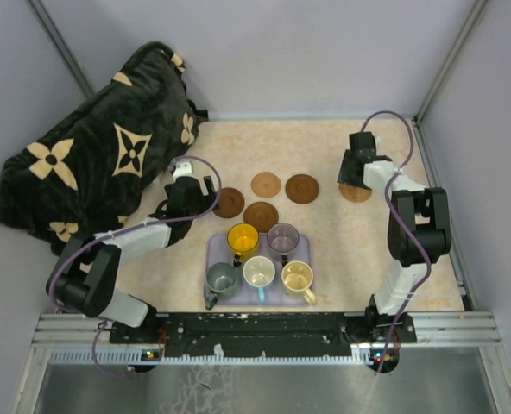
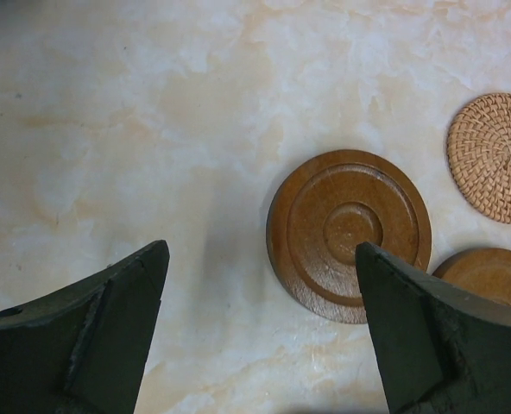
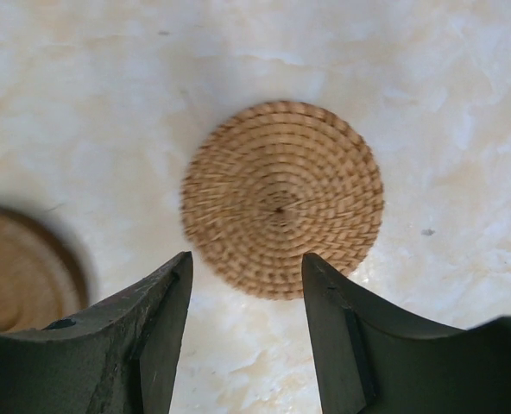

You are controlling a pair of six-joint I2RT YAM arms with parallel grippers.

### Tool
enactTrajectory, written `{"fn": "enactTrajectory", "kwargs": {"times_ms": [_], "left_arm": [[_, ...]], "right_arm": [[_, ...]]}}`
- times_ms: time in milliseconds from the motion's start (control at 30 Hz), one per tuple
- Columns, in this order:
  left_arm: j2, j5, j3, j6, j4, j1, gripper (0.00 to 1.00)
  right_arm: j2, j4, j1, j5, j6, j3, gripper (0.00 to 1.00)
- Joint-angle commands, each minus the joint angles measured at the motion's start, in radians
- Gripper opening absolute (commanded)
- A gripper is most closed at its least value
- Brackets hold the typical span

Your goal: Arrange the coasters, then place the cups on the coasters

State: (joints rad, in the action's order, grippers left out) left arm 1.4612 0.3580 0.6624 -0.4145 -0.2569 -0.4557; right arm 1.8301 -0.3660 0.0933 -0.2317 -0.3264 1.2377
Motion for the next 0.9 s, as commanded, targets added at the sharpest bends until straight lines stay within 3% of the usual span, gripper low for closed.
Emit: {"fn": "enactTrajectory", "kwargs": {"times_ms": [0, 267, 467, 867], "left_arm": [[0.071, 0.020, 0.079, 0.047, -0.029, 0.005, 0.93], [0.170, 0.027, 0.147, 0.045, 0.059, 0.004, 0.82], [0.238, 0.035, 0.205, 0.033, 0.150, 0.004, 0.72], [0.279, -0.057, 0.213, 0.017, 0.162, 0.002, 0.71]], "right_arm": [[-0.090, 0.013, 0.110, 0.062, 0.075, 0.059, 0.54], [0.087, -0.037, 0.303, 0.075, 0.125, 0.240, 0.52], [0.204, -0.035, 0.370, 0.090, 0.121, 0.358, 0.50], [0.299, -0.020, 0.426, 0.169, 0.133, 0.444, 0.39]]}}
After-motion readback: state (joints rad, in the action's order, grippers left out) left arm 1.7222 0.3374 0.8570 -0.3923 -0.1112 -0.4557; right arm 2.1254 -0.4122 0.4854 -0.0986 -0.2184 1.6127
